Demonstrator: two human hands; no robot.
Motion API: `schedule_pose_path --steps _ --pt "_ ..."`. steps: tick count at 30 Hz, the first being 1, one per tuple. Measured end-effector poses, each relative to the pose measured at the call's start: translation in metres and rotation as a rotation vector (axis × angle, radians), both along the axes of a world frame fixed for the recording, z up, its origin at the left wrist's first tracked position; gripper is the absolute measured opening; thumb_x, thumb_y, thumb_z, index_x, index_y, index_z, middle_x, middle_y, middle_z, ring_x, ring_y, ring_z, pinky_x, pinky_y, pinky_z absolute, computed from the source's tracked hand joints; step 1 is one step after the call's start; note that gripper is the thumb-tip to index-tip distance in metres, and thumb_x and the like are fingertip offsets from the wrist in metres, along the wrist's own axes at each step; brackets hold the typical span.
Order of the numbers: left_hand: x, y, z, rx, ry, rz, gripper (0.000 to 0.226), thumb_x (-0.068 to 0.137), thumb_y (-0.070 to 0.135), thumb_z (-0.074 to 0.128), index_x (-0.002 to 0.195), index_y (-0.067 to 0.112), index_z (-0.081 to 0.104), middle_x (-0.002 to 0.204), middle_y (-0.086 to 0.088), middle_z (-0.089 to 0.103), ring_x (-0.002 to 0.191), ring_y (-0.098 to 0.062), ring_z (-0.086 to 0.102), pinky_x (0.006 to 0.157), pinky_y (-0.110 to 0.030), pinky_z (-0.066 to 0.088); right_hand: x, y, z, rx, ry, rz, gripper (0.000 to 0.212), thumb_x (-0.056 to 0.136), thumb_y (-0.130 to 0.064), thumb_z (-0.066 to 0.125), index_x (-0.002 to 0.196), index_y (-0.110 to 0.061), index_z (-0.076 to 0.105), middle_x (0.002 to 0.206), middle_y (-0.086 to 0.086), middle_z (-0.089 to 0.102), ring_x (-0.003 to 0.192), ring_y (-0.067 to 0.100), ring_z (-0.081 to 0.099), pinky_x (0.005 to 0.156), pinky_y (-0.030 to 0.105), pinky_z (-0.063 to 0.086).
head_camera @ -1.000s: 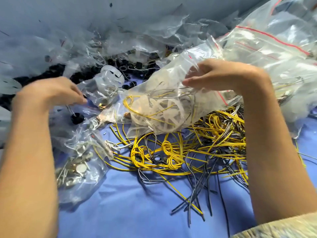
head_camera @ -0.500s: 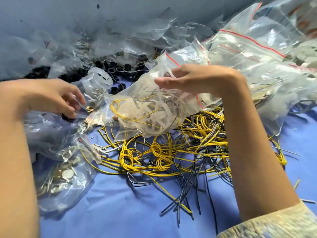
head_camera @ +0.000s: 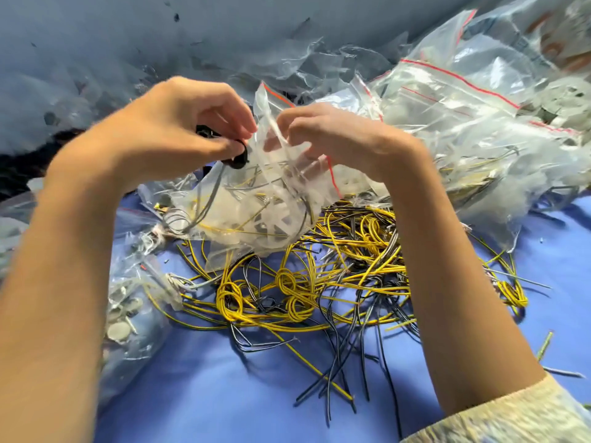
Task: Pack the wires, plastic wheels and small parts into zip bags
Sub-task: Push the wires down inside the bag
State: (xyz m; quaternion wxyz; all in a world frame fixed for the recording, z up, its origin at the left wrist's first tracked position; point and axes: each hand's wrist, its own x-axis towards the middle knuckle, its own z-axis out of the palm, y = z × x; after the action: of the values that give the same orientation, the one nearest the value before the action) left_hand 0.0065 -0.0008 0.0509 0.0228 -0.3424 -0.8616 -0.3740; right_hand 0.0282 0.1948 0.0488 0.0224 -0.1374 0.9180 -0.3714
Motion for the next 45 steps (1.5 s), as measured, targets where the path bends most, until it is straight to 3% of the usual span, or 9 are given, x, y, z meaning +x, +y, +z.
schedule_pose_path --steps 6,10,14,19,26,29,32,37,45 --pt "0.001 0.002 0.000 0.019 0.023 -0.019 0.024 0.084 -0.009 0.061 0.096 0.012 0.066 0.089 0.000 0.070 0.072 0.009 0.063 0.067 -0.003 0.044 0.004 -0.004 -0.004 -0.115 -0.058 -0.046 0.021 0.092 -0.009 0.046 0.110 -0.020 0.043 0.105 0.018 0.062 0.077 0.019 0.051 0.074 0.037 0.051" --pt "0.002 0.003 0.000 0.084 0.010 -0.031 0.022 0.085 -0.008 0.061 0.098 0.008 0.065 0.090 -0.006 0.071 0.079 -0.004 0.067 0.081 -0.018 0.052 0.004 -0.008 -0.002 -0.105 0.038 0.008 0.028 0.098 -0.043 0.044 0.121 -0.028 0.043 0.117 0.017 0.056 0.108 0.036 0.056 0.084 0.045 0.054" --pt "0.000 0.005 -0.001 0.139 0.030 -0.038 0.023 0.085 -0.007 0.061 0.094 0.014 0.066 0.091 -0.009 0.071 0.081 -0.006 0.068 0.079 -0.017 0.052 0.008 -0.007 -0.001 -0.063 -0.026 0.124 0.039 0.089 -0.040 0.062 0.124 -0.035 0.045 0.095 0.031 0.055 0.079 0.024 0.048 0.068 0.032 0.039" --pt "-0.001 0.006 -0.001 0.262 -0.034 -0.068 0.023 0.084 0.003 0.067 0.091 0.025 0.064 0.089 0.003 0.071 0.089 -0.007 0.068 0.086 -0.029 0.054 0.007 -0.011 -0.002 0.102 0.090 0.100 0.020 0.093 -0.035 0.057 0.109 -0.022 0.054 0.074 -0.003 0.047 0.064 0.009 0.042 0.057 0.024 0.033" --pt "-0.008 0.007 -0.007 0.263 -0.066 -0.049 0.020 0.083 0.007 0.070 0.094 0.022 0.062 0.095 0.001 0.069 0.090 0.000 0.066 0.082 -0.021 0.054 0.004 -0.014 -0.005 0.103 0.095 0.086 0.018 0.096 -0.034 0.053 0.104 -0.017 0.054 0.070 -0.013 0.042 0.058 -0.002 0.040 0.055 0.015 0.030" --pt "-0.010 0.010 -0.010 0.243 -0.088 -0.055 0.017 0.084 0.012 0.069 0.095 0.022 0.061 0.098 -0.001 0.069 0.090 0.000 0.065 0.080 -0.018 0.053 0.001 -0.016 -0.006 0.162 0.092 0.082 0.029 0.096 -0.033 0.051 0.115 -0.011 0.053 0.093 -0.008 0.056 0.084 0.007 0.053 0.075 0.026 0.043" --pt "-0.011 0.013 -0.012 0.236 -0.124 -0.043 0.006 0.088 0.028 0.062 0.093 0.025 0.060 0.093 0.003 0.069 0.084 0.001 0.065 0.072 -0.019 0.056 0.003 -0.018 -0.005 0.055 0.028 0.083 0.036 0.100 -0.029 0.044 0.128 -0.006 0.047 0.111 0.005 0.061 0.095 0.005 0.057 0.081 0.022 0.047" --pt "-0.014 0.013 -0.011 0.167 -0.127 0.058 0.049 0.074 0.067 0.036 0.087 0.025 0.058 0.079 0.008 0.064 0.066 0.001 0.059 0.059 -0.013 0.050 0.005 -0.018 -0.001 -0.212 -0.068 0.051 0.019 0.102 -0.032 0.034 0.101 -0.019 0.048 0.106 0.006 0.050 0.095 0.019 0.048 0.072 0.036 0.045" --pt "-0.015 0.020 -0.013 0.049 -0.114 0.149 0.054 0.086 0.065 0.041 0.068 0.018 0.061 0.069 0.002 0.063 0.056 -0.007 0.055 0.061 -0.020 0.046 0.001 -0.016 -0.001 -0.430 -0.118 0.011 0.045 0.101 -0.046 0.020 0.110 -0.011 0.046 0.117 0.014 0.060 0.087 0.036 0.061 0.073 0.043 0.051"
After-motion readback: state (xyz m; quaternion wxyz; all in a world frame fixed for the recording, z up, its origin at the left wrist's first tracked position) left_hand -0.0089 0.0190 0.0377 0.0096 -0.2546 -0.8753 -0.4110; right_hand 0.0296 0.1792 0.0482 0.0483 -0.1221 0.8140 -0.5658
